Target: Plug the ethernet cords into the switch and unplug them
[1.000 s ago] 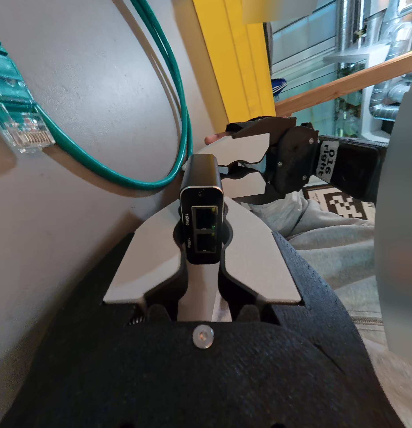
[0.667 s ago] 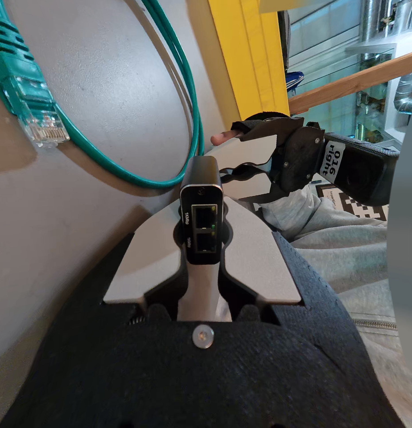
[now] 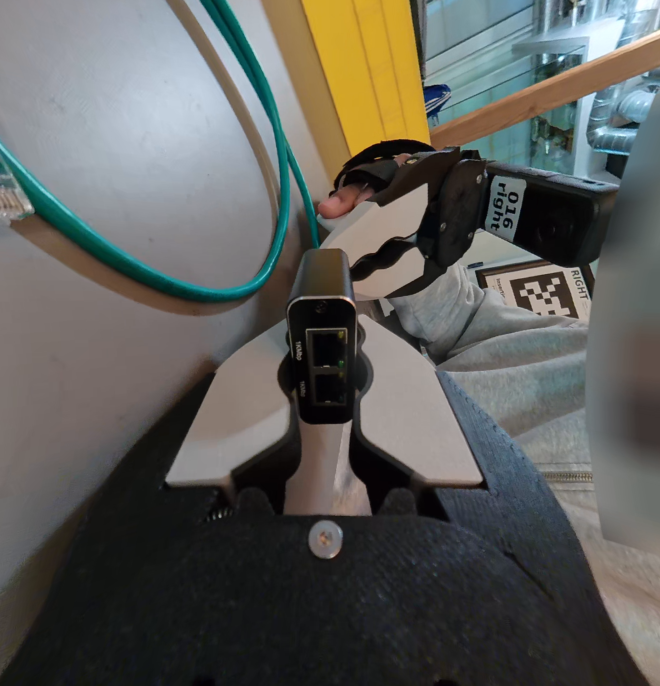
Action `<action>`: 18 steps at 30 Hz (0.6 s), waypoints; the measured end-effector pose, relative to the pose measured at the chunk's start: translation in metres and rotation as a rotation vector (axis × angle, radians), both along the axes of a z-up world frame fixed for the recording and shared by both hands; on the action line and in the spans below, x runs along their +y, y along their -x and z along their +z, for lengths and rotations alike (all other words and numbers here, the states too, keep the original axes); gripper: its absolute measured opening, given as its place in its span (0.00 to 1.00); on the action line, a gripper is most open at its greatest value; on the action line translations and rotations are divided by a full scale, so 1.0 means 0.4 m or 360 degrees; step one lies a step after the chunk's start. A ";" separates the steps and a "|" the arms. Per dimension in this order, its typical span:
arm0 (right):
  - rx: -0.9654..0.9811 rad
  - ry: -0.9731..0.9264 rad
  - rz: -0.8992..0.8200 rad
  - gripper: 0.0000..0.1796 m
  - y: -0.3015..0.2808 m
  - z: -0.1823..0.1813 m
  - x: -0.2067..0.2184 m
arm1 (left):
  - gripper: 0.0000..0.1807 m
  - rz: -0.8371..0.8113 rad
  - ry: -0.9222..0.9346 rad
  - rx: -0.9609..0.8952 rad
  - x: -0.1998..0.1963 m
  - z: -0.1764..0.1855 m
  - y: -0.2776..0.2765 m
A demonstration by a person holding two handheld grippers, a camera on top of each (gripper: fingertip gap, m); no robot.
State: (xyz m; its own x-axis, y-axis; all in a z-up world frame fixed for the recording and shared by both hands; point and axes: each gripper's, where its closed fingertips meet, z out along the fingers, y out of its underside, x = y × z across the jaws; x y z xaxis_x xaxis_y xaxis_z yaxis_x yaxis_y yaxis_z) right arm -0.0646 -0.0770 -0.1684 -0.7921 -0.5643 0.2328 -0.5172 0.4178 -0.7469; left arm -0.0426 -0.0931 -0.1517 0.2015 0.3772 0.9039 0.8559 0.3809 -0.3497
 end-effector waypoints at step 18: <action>-0.0161 0.0212 0.0016 0.03 -0.012 0.075 0.000 | 0.15 0.0131 -0.0296 0.0199 -0.017 0.068 0.023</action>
State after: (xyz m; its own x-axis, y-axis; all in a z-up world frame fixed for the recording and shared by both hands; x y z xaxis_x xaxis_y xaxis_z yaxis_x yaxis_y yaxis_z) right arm -0.0598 -0.0772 -0.1385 -0.8097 -0.5417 0.2257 -0.4404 0.3067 -0.8438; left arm -0.0518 -0.0999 -0.1244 0.2919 0.2265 0.9293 0.7735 0.5156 -0.3686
